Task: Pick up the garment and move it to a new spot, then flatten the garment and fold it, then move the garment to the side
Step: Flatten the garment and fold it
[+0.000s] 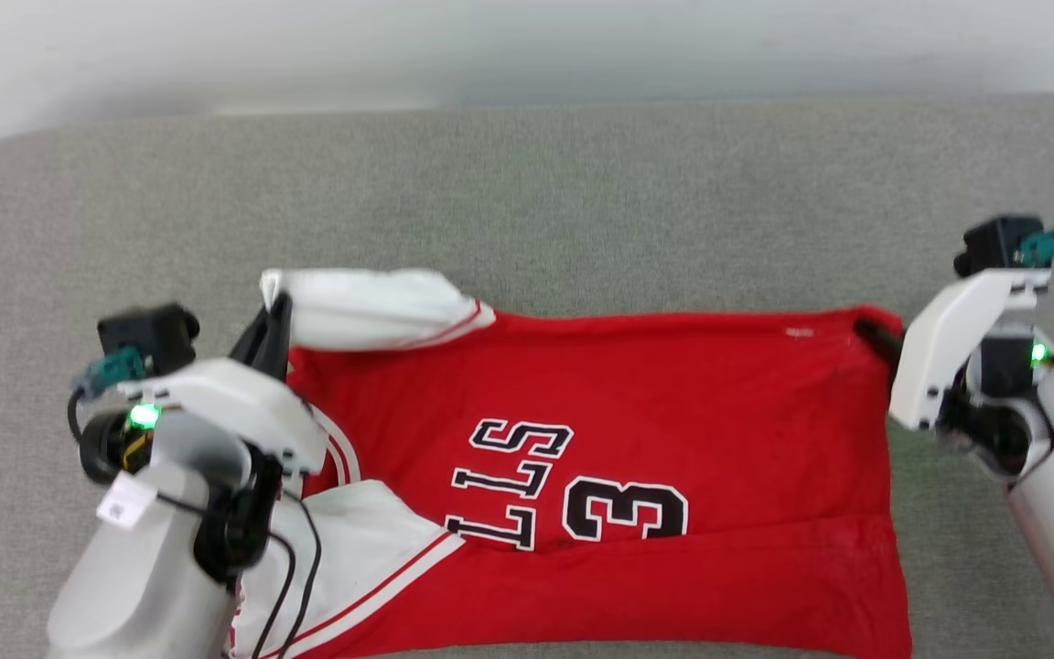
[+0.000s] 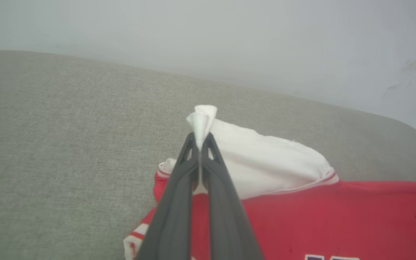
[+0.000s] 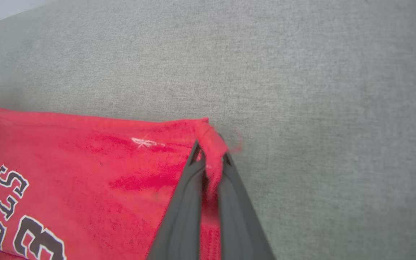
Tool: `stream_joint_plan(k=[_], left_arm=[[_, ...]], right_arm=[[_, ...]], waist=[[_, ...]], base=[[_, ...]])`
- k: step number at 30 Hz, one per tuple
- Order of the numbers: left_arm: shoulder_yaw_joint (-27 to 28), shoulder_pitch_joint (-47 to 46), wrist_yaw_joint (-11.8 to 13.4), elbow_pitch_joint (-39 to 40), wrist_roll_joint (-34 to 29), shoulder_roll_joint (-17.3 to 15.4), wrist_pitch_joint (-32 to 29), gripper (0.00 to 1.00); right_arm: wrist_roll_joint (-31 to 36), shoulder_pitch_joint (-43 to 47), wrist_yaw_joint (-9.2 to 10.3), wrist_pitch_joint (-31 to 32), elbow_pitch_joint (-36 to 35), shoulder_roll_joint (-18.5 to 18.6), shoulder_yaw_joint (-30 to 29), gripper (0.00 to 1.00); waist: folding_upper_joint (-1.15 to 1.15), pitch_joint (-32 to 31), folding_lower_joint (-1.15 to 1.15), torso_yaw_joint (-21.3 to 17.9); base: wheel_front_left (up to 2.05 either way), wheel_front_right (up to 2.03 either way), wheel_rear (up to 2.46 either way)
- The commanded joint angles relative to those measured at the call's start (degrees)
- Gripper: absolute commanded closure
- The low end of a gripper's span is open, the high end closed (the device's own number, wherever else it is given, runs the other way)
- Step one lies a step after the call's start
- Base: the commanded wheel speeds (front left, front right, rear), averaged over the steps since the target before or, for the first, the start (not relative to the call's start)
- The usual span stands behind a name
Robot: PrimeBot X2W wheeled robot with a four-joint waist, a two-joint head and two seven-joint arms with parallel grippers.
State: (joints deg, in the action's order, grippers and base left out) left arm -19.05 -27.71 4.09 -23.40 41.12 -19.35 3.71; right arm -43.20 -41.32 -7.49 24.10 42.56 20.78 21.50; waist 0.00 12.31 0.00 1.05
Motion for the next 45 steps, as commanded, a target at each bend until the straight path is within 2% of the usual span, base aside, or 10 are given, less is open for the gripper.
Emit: stream_joint_plan(k=[1, 15, 26, 28, 29, 30, 31, 32, 33, 45], left_arm=[[0.3, 3.2, 1.0, 1.7, 0.3, -0.8, -0.2, 1.0], [2.7, 23.8, 8.3, 13.8, 3.6, -4.1, -3.9, 1.0], [2.3, 31.3, 9.9, 13.6, 6.3, -3.8, -6.6, 1.0], [1.9, 31.5, 9.5, 12.7, 7.0, -3.4, -7.2, 1.0], [1.7, 31.7, 9.2, 12.3, 7.3, -3.0, -7.7, 1.0], [1.6, 31.7, 9.0, 12.1, 7.5, -2.9, -7.8, 0.95], [1.5, 31.7, 8.9, 11.9, 7.6, -2.8, -7.8, 0.63], [1.4, 31.6, 8.6, 11.7, 7.8, -2.5, -7.5, 0.09], [1.3, 31.2, 8.4, 11.8, 7.5, -2.4, -7.0, 0.0], [0.6, 26.8, 7.3, 17.8, 0.5, -3.0, 3.2, 0.0]], right_arm=[[-0.1, 3.1, 0.0, -0.8, -1.2, 0.2, 0.1, 1.0], [1.0, 20.6, 0.01, -6.6, -9.6, -0.9, -2.9, 1.0], [4.0, 32.5, 0.01, -8.7, -15.7, -3.8, -8.1, 1.0], [4.8, 34.3, 0.01, -8.6, -16.7, -4.6, -8.7, 0.65], [5.1, 35.0, 0.01, -9.0, -17.2, -5.2, -9.2, 0.07], [5.5, 35.7, 0.01, -9.2, -17.5, -5.7, -9.4, 0.0], [5.8, 36.4, 0.01, -9.6, -18.1, -6.1, -9.8, 0.0], [6.0, 36.9, 0.02, -10.3, -18.7, -6.6, -10.4, 0.0], [6.5, 37.3, 0.02, -11.0, -19.5, -6.8, -10.9, 0.0], [10.8, 41.5, 0.01, -10.2, -30.4, -8.1, -20.4, 0.0]], waist=[[0.0, -2.2, 0.0, -0.2], [0.0, -6.8, 0.0, -1.4], [0.0, -7.4, 0.0, -2.3], [0.0, -7.5, 0.0, -2.4], [0.0, -7.5, 0.0, -2.4], [0.0, -7.6, 0.0, -2.4], [0.0, -7.7, 0.0, -2.4], [0.0, -7.8, 0.0, -2.3], [0.0, -7.9, 0.0, -2.2], [0.0, -10.0, 0.0, -1.8]], base=[[0.0, 0.0, 0.0], [0.0, 0.0, 0.0], [0.0, 0.0, 0.0], [0.0, 0.0, 0.0], [0.0, 0.0, 0.0], [0.0, 0.0, 0.0], [0.0, 0.0, 0.0], [0.0, 0.0, 0.0], [0.0, 0.0, 0.0], [0.0, 0.0, 0.0]])
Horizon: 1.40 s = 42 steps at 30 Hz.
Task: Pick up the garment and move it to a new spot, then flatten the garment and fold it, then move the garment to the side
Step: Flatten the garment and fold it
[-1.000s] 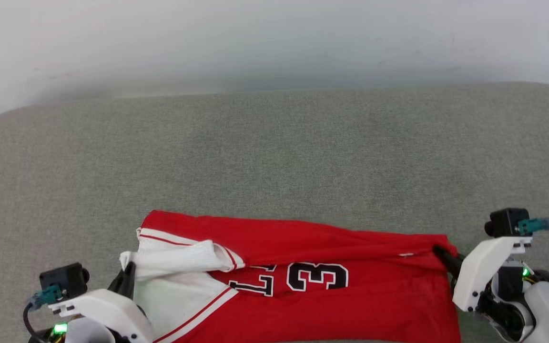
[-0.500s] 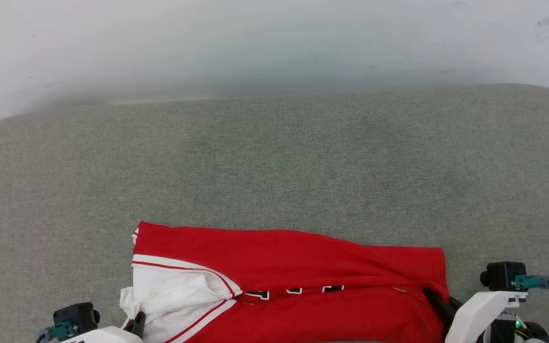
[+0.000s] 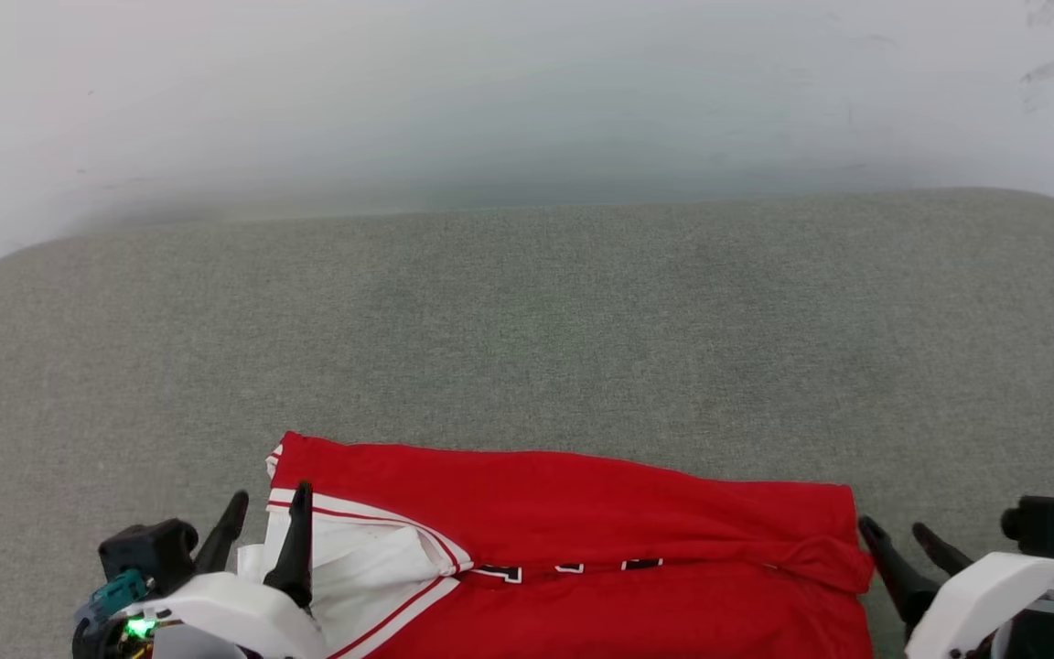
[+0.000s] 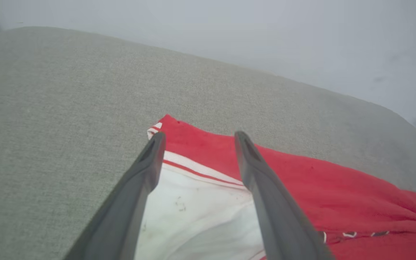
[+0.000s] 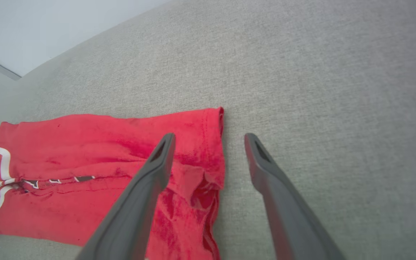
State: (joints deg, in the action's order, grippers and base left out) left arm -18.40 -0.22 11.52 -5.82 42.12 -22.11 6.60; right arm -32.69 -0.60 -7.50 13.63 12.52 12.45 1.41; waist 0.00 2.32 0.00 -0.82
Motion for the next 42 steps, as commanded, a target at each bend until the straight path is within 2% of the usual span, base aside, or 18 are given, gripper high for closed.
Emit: stream_joint_plan(k=[1, 5, 11, 19, 26, 27, 28, 29, 42], left_arm=[[-0.4, -1.0, 0.2, 1.0, -1.2, -0.3, 1.0, 0.0], [-1.5, -2.6, 1.2, 3.8, -5.4, -0.8, 4.0, 0.0], [-3.6, -4.0, 3.3, 7.7, -11.2, -0.8, 6.2, 0.0], [-5.5, -5.3, 4.1, 11.4, -13.7, 0.1, 6.3, 0.0], [-5.5, -5.7, 4.7, 11.7, -14.0, 0.4, 6.7, 0.0], [-5.5, -5.8, 4.8, 11.8, -14.1, 0.4, 6.9, 0.0], [-5.4, -5.9, 4.9, 11.9, -14.3, 0.5, 6.9, 0.0], [-5.4, -6.0, 4.9, 11.9, -14.3, 0.6, 7.1, 0.0], [-4.8, -3.9, 5.5, 10.2, -14.0, 0.1, 7.6, 0.0]], right_arm=[[0.7, 0.9, 0.02, 2.0, -0.5, 0.4, -1.3, 0.0], [1.6, 0.2, 0.02, 9.0, -1.4, 1.3, -4.6, 0.0], [2.8, -1.8, 0.02, 18.6, -2.8, 2.0, -5.0, 0.0], [1.7, -3.7, 0.02, 26.0, 0.6, 0.8, -3.4, 0.0], [0.5, -2.9, 0.01, 31.9, 4.8, -1.0, -1.9, 0.0], [0.5, -2.8, 0.01, 32.9, 5.2, -1.0, -1.5, 0.13], [0.4, -2.9, 0.01, 33.1, 5.1, -1.0, -1.2, 0.65], [0.1, -3.0, 0.0, 33.3, 5.0, -1.2, -1.2, 1.0], [2.0, -5.4, 0.02, 29.9, -1.0, 2.5, -2.7, 1.0]], waist=[[0.0, -0.1, 0.0, 0.1], [0.0, 0.1, 0.0, 0.8], [0.0, 1.6, 0.0, 2.5], [0.0, 4.5, 0.0, 5.4], [0.0, 6.0, 0.0, 6.1], [0.0, 6.1, 0.0, 6.2], [0.0, 6.2, 0.0, 6.2], [0.0, 6.3, 0.0, 6.2], [0.0, 2.4, 0.0, 4.5]], base=[[0.0, 0.0, 0.0], [0.0, 0.0, 0.0], [0.0, 0.0, 0.0], [0.0, 0.0, 0.0], [0.0, 0.0, 0.0], [0.0, 0.0, 0.0], [0.0, 0.0, 0.0], [0.0, 0.0, 0.0], [0.0, 0.0, 0.0]])
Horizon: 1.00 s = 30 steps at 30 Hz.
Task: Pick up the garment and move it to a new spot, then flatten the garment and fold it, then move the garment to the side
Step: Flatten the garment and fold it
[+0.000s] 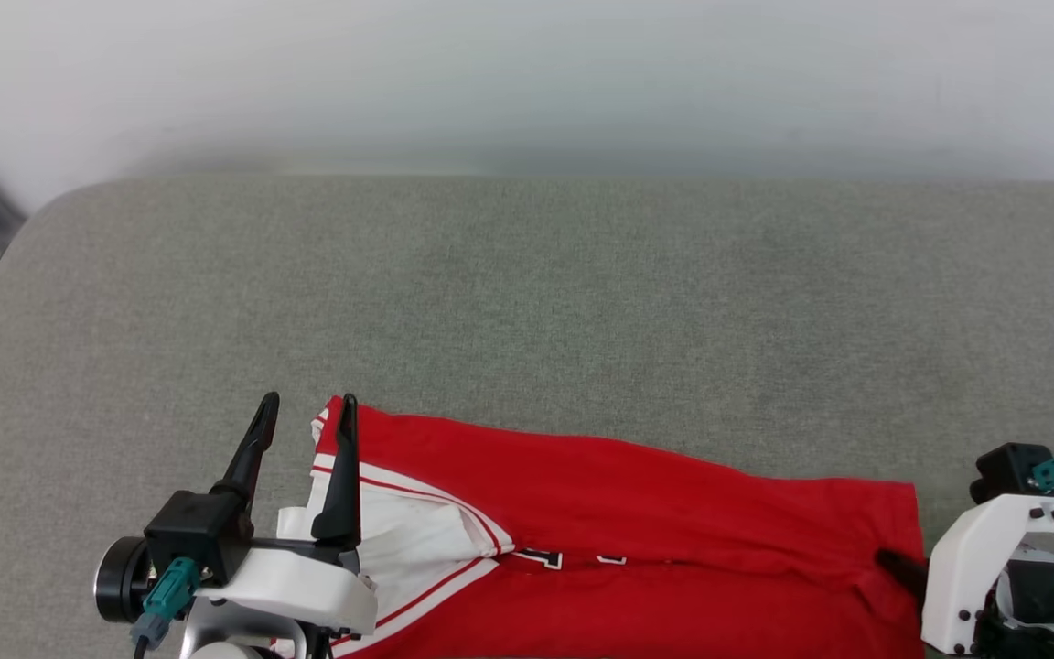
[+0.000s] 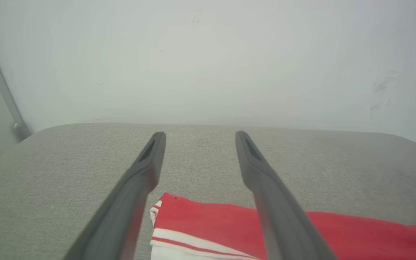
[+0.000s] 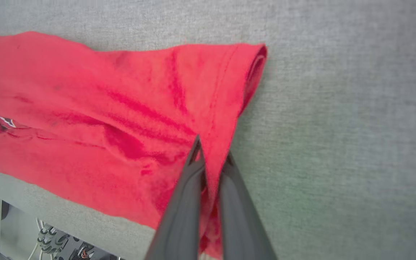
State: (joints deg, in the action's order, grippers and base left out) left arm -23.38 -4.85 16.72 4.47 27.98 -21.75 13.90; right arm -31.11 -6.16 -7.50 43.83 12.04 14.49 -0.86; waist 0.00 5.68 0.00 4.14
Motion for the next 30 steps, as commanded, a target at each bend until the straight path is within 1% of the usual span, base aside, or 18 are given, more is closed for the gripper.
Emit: stream_joint_plan(k=[1, 5, 11, 12, 13, 15, 17, 20, 21, 24, 26, 28, 30], left_arm=[[0.3, 1.0, 0.4, -0.1, 0.2, -0.3, 0.3, 0.0], [0.2, 1.9, 0.6, -0.2, 0.4, -0.7, -0.1, 0.0], [0.0, 2.9, 0.9, 0.1, 0.4, -1.3, -0.6, 0.0], [0.0, 2.9, 0.9, 0.1, 0.4, -1.3, -0.6, 0.0], [-0.1, 3.1, 1.0, 0.1, 0.4, -1.3, -0.7, 0.0], [-0.2, 3.3, 1.0, 0.2, 0.4, -1.5, -0.9, 0.0], [-0.3, 3.3, 1.0, 0.4, 0.4, -1.6, -0.9, 0.0], [-0.4, 3.5, 1.1, 0.5, 0.4, -1.7, -1.1, 0.0], [-0.5, 3.4, 1.1, 0.6, 0.4, -1.8, -1.2, 0.0], [-0.7, 3.1, 1.1, 0.8, 0.4, -1.9, -1.5, 0.0], [-0.9, 2.8, 1.0, 0.8, 0.3, -1.9, -1.6, 0.0], [-1.1, 2.5, 0.9, 0.9, 0.4, -1.8, -1.7, 0.0], [-1.2, 2.1, 0.8, 0.9, 0.3, -1.8, -1.8, 0.0]], right_arm=[[0.6, 0.4, 0.02, -0.3, -0.8, 0.8, -0.9, 1.0], [1.9, 1.8, 0.02, 0.3, -2.0, 1.6, -3.7, 1.0], [3.3, 2.9, 0.02, 1.4, -2.9, 2.5, -11.3, 1.0], [3.3, 2.9, 0.02, 1.4, -2.9, 2.5, -11.3, 1.0], [3.5, 3.0, 0.02, 1.7, -2.8, 2.7, -12.6, 1.0], [3.4, 2.8, 0.02, 1.9, -3.0, 2.4, -15.0, 1.0], [2.1, 2.3, 0.02, 2.9, -3.1, 1.4, -17.0, 1.0], [-1.5, 1.2, 0.02, 6.2, -3.0, -1.0, -20.1, 1.0], [-3.6, 0.7, 0.01, 8.0, -2.9, -2.5, -21.1, 1.0], [-10.8, -0.9, 0.02, 15.0, -2.9, -7.1, -24.3, 1.0], [-15.7, -1.6, 0.02, 19.5, -3.2, -9.3, -26.3, 1.0], [-21.1, -2.5, 0.02, 23.6, -3.1, -10.9, -27.7, 1.0], [-26.3, -3.4, 0.02, 27.0, -1.8, -11.6, -28.5, 1.0]], waist=[[0.0, -1.4, 0.0, -0.6], [0.0, -2.9, 0.0, -1.1], [0.0, -4.4, 0.0, -1.6], [0.0, -4.4, 0.0, -1.6], [0.0, -4.6, 0.0, -1.6], [0.0, -4.8, 0.0, -1.6], [0.0, -5.1, 0.0, -1.6], [0.0, -5.2, 0.0, -1.5], [0.0, -5.2, 0.0, -1.5], [0.0, -5.2, 0.0, -1.2], [0.0, -5.1, 0.0, -1.0], [0.0, -4.8, 0.0, -0.6], [0.0, -4.5, 0.0, -0.2]], base=[[0.0, 0.0, 0.0], [0.0, 0.0, 0.0], [0.0, 0.0, 0.0], [0.0, 0.0, 0.0], [0.0, 0.0, 0.0], [0.0, 0.0, 0.0], [0.0, 0.0, 0.0], [0.0, 0.0, 0.0], [0.0, 0.0, 0.0], [0.0, 0.0, 0.0], [0.0, 0.0, 0.0], [0.0, 0.0, 0.0], [0.0, 0.0, 0.0]])
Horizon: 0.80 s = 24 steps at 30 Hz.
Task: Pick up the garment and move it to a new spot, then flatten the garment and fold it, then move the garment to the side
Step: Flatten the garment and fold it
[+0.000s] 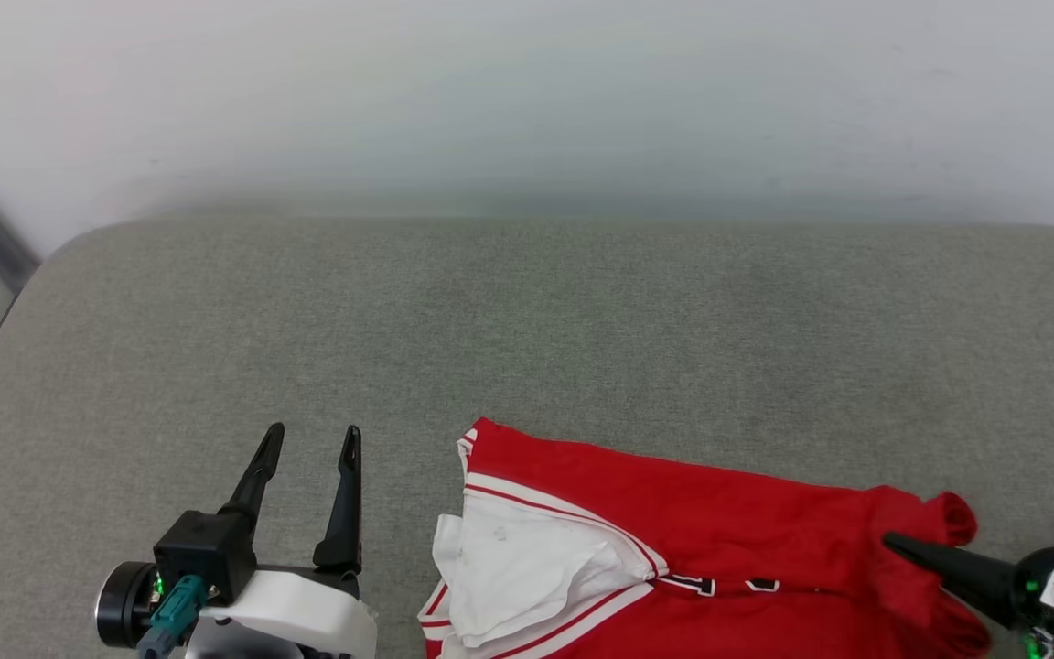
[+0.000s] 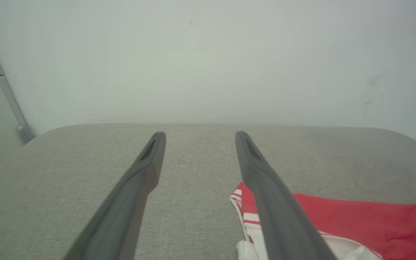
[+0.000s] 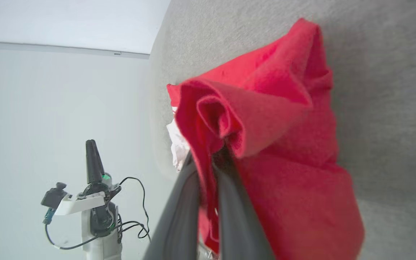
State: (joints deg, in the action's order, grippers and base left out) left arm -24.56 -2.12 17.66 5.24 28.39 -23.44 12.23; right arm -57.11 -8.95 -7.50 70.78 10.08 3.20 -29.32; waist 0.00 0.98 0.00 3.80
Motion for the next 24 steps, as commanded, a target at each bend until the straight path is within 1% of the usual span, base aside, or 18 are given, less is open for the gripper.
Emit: stream_joint_plan(k=[1, 3, 5, 9, 12, 19, 22, 24], left_arm=[[-0.1, -0.8, -0.1, 0.2, -0.1, 0.0, -0.1, 0.0], [-0.3, -1.3, -0.3, 0.3, -0.3, 0.1, -0.2, 0.0], [-0.6, -1.9, -0.4, 0.2, -0.5, 0.3, -0.3, 0.0], [-1.2, -3.2, -1.0, 0.1, -0.5, 0.7, -0.2, 0.0], [-1.4, -4.1, -1.3, -0.3, -0.3, 1.2, 0.1, 0.0], [-1.5, -6.0, -1.8, -1.1, -0.5, 2.3, 1.0, 0.0], [-1.5, -6.9, -1.9, -1.5, -0.6, 2.8, 1.4, 0.0], [-1.5, -7.4, -2.3, -1.7, -0.7, 3.2, 1.7, 0.0]], right_arm=[[-3.3, -1.0, 0.02, 1.1, 1.4, -0.4, 0.3, 1.0], [-9.1, -1.8, 0.01, 1.8, 4.3, -0.5, 2.8, 1.0], [-14.1, -2.4, 0.02, 1.2, 6.6, -0.4, 6.1, 1.0], [-21.7, -3.1, 0.01, -1.6, 9.1, -0.4, 14.3, 1.0], [-25.8, -4.1, 0.02, -4.1, 9.9, -0.4, 20.5, 1.0], [-32.3, -7.2, 0.01, -11.1, 10.5, -0.4, 34.6, 1.0], [-32.9, -8.9, 0.01, -15.2, 10.5, -0.3, 39.3, 1.0], [-32.0, -9.9, 0.01, -18.7, 10.5, -0.3, 41.5, 1.0]], waist=[[0.0, 0.4, 0.0, 0.4], [0.0, 0.8, 0.0, 1.0], [0.0, 1.3, 0.0, 1.5], [0.0, 2.4, 0.0, 2.9], [0.0, 3.6, 0.0, 4.0], [0.0, 6.5, 0.0, 5.5], [0.0, 7.8, 0.0, 5.9], [0.0, 8.9, 0.0, 6.0]], base=[[0.0, 0.0, 0.0], [0.0, 0.0, 0.0], [0.0, 0.0, 0.0], [0.0, 0.0, 0.0], [0.0, 0.0, 0.0], [0.0, 0.0, 0.0], [0.0, 0.0, 0.0], [0.0, 0.0, 0.0]])
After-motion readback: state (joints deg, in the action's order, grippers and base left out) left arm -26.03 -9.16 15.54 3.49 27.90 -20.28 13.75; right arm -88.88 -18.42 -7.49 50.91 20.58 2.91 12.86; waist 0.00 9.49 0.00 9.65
